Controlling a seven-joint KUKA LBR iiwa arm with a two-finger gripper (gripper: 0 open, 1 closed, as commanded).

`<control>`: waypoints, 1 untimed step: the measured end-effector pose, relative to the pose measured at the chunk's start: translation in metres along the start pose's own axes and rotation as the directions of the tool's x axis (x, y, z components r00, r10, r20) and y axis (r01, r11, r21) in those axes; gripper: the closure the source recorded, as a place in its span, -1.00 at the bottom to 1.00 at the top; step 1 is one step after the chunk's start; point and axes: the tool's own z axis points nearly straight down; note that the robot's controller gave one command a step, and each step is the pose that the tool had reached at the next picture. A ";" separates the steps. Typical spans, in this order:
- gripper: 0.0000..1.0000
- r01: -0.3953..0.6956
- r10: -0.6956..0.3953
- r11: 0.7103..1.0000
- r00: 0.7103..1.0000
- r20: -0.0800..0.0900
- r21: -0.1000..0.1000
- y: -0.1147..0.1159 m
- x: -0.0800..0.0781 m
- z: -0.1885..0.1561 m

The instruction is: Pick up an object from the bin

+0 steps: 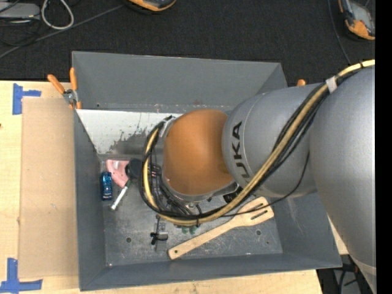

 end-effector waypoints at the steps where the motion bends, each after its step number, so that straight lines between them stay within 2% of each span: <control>1: -1.00 -0.004 0.004 1.000 1.000 0.007 -0.001 -0.001 -0.002 -0.004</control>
Offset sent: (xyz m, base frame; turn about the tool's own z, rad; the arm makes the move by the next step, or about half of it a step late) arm 0.0001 -0.0177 0.0106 -0.0301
